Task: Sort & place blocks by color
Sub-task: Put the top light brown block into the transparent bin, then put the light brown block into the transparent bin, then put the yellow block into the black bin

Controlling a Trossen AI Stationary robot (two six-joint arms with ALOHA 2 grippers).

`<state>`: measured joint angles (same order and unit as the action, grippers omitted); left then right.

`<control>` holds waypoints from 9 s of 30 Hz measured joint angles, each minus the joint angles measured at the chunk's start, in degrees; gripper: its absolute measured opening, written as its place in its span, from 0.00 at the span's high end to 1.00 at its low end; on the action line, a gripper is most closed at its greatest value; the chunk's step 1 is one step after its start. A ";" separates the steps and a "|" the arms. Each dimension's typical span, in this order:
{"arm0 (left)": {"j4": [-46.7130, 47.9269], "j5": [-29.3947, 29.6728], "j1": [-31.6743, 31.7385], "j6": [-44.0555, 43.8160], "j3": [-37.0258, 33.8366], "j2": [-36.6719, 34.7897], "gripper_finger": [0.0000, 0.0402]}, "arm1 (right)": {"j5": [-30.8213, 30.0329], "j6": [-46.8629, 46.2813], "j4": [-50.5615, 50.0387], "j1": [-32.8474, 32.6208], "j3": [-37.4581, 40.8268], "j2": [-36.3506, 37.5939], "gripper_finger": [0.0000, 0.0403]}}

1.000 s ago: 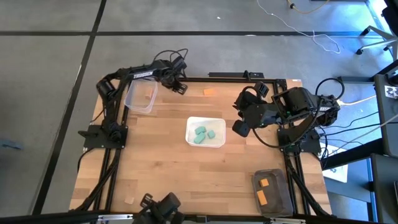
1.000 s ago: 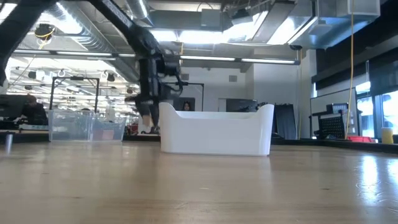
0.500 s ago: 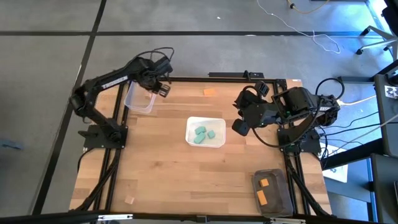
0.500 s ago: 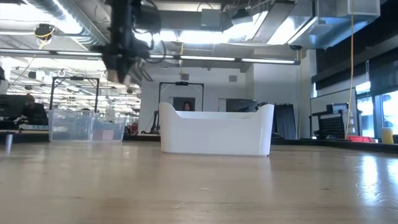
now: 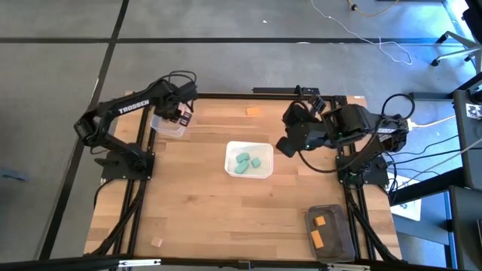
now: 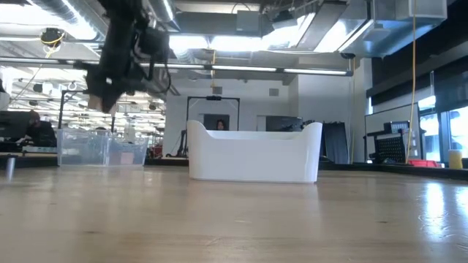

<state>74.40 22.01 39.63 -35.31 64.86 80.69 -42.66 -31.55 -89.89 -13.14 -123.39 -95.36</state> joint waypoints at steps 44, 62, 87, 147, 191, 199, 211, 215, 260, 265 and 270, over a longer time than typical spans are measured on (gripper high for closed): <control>-14.67 -21.48 2.96 7.22 -12.55 -11.87 0.56 | 1.93 3.34 0.76 2.16 6.71 0.21 0.87; -3.24 -31.96 -40.38 -4.12 -10.58 -32.50 0.55 | 10.46 6.37 2.87 2.49 6.71 0.21 0.87; -39.07 -27.76 -95.94 -27.52 -10.56 -6.38 0.55 | 15.39 18.64 11.26 2.49 6.71 0.21 0.87; -42.81 -26.49 -103.12 -30.08 -10.21 19.13 0.55 | 15.31 18.34 12.56 2.49 6.71 0.21 0.87; -15.21 -10.23 -76.00 -39.11 -10.67 -7.65 0.70 | 11.55 18.04 14.03 2.46 6.69 0.23 0.87; -5.87 -5.19 -59.09 -34.77 -10.62 -16.58 0.70 | 10.81 16.79 14.25 2.46 6.69 0.23 0.87; -5.10 -4.62 -26.58 -16.53 -10.58 -19.83 0.70 | 10.78 16.79 16.03 2.46 6.69 0.23 0.87; -10.71 -6.28 -16.82 -8.47 -10.58 -18.72 0.70 | 10.79 16.28 16.02 2.46 6.69 0.23 0.87; -27.92 -14.43 12.14 14.95 -10.58 11.63 0.51 | 11.33 13.55 15.96 2.48 6.69 0.23 0.87; -27.60 -15.62 12.12 14.95 -10.48 11.40 0.50 | 11.32 12.29 15.93 2.47 6.69 0.23 0.87; -24.62 -15.92 12.12 16.40 -6.99 6.73 0.50 | 11.30 11.98 15.94 3.57 6.69 0.23 0.87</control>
<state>49.78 6.09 51.75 -18.92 57.87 87.41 -31.36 -19.57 -73.94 -9.57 -116.71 -95.13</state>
